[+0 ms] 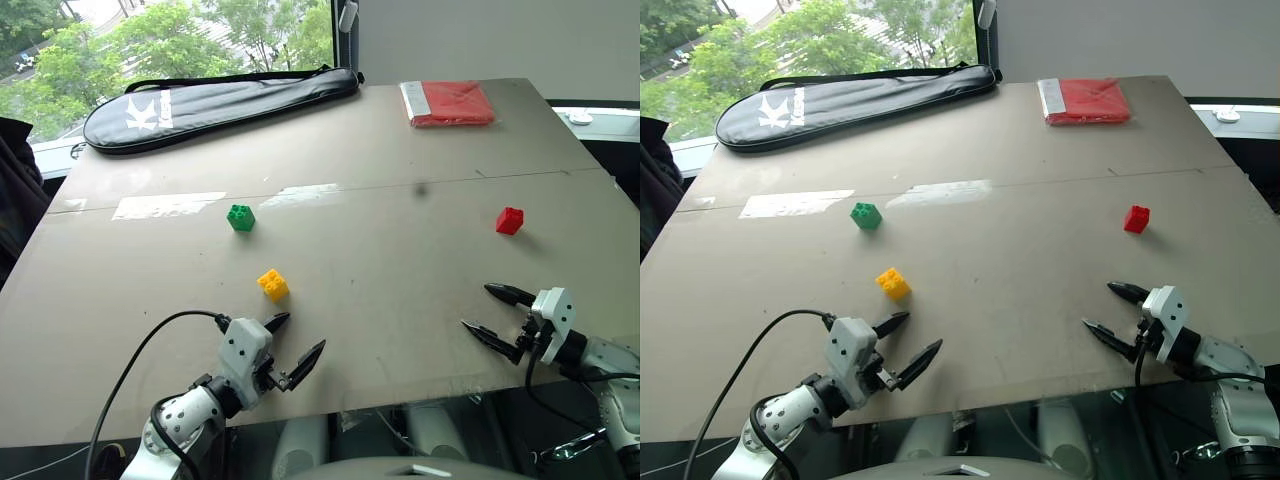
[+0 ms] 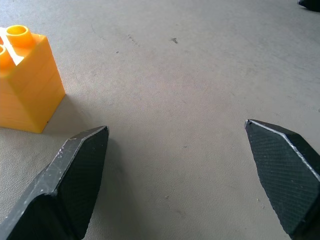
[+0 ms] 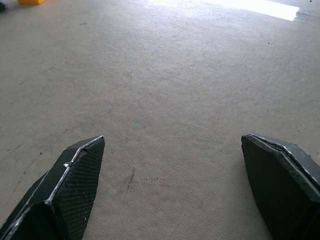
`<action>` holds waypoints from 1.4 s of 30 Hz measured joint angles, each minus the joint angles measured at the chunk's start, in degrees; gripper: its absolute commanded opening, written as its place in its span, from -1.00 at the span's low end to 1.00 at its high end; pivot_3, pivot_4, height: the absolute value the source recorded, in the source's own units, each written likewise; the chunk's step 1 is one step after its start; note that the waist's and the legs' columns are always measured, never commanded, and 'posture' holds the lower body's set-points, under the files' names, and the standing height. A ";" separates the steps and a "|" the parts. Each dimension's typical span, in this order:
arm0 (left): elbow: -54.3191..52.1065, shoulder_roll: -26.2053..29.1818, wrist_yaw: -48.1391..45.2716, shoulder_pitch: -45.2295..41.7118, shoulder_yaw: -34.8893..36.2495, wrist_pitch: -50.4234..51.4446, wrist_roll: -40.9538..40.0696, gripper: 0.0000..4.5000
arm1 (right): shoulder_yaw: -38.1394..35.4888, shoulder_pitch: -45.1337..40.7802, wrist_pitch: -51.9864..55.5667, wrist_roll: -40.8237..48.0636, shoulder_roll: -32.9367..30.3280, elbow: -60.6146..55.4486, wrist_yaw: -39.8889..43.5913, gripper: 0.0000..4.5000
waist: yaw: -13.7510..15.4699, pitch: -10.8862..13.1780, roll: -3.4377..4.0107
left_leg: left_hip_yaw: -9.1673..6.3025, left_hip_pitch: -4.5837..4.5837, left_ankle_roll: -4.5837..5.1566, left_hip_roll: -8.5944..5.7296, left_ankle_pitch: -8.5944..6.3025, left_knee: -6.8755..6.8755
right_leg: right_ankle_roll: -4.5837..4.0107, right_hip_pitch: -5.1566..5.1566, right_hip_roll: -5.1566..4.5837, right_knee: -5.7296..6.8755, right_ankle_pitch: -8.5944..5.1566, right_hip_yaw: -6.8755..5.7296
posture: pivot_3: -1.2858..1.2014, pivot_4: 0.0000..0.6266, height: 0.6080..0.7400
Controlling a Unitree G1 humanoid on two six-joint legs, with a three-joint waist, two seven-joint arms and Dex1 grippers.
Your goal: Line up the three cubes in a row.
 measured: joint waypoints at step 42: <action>-6.27 9.48 -6.23 -11.08 2.45 11.60 -8.25 0.98 | -4.12 -4.27 17.39 -5.05 10.88 -9.47 -33.92 1.00 | 0.61 -0.01 -0.02 | 0.02 -0.13 0.00 -0.03 0.00 0.01 | -0.01 -0.16 0.06 0.05 0.01 0.03 | 0.03 -0.52 0.41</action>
